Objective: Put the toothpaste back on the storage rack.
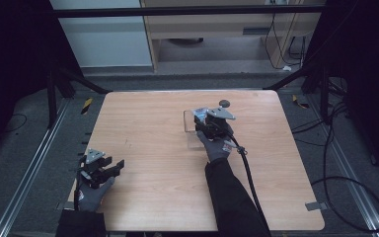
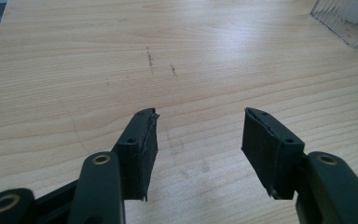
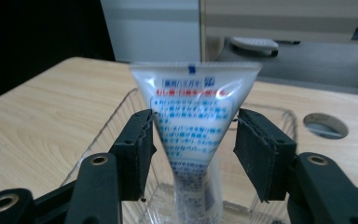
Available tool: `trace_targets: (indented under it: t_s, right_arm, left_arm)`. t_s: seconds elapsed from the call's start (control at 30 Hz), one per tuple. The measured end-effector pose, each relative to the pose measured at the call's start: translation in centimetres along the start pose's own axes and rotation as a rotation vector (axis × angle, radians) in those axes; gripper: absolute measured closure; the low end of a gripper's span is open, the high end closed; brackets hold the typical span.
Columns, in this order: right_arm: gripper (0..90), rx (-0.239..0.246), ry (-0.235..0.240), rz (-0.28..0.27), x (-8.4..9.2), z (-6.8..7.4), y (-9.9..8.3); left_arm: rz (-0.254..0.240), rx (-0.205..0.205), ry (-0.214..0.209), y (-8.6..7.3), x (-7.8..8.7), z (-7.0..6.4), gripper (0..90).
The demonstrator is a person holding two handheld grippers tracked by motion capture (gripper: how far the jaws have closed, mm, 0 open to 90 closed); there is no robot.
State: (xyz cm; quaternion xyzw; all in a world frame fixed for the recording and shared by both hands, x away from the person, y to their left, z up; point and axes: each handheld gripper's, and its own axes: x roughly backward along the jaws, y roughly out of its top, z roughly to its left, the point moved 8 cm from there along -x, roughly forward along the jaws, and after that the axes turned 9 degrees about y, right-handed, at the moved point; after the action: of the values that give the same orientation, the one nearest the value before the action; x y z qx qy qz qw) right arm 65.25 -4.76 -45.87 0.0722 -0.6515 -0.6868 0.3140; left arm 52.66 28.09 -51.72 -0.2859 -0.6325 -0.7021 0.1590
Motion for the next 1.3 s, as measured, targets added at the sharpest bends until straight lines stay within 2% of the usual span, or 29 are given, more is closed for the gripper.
trace_targets:
  t_s: [0.17,0.33,0.4,0.7,0.8,1.03,1.3]
  right_arm:
    - [42.3,-0.006,0.005,-0.056,1.4,0.0,1.2]
    - [36.7,0.018,0.011,-0.071,2.4,0.4,2.1]
    - [32.8,0.027,0.026,-0.083,3.5,0.7,2.8]
    - [26.3,0.052,0.056,-0.058,7.0,1.2,3.7]
    - [25.1,0.056,0.074,-0.051,8.7,1.3,3.3]
    - [23.0,0.070,0.083,-0.014,10.4,0.8,2.0]
    - [21.3,0.065,0.106,0.056,12.9,-0.3,-1.0]
  left_arm:
    - [-0.004,0.001,0.001,0.1,0.0,0.0,44.3]
    - [-0.005,0.004,0.000,0.0,0.1,0.1,44.3]
    - [-0.007,0.004,0.000,0.1,0.2,0.2,44.3]
    - [-0.012,0.005,-0.005,0.1,0.3,0.1,44.0]
    - [-0.012,0.004,-0.006,0.1,0.3,0.1,43.9]
    - [-0.009,-0.001,-0.011,0.1,0.3,0.0,43.7]
    - [-0.006,-0.002,-0.013,0.0,0.3,-0.1,43.5]
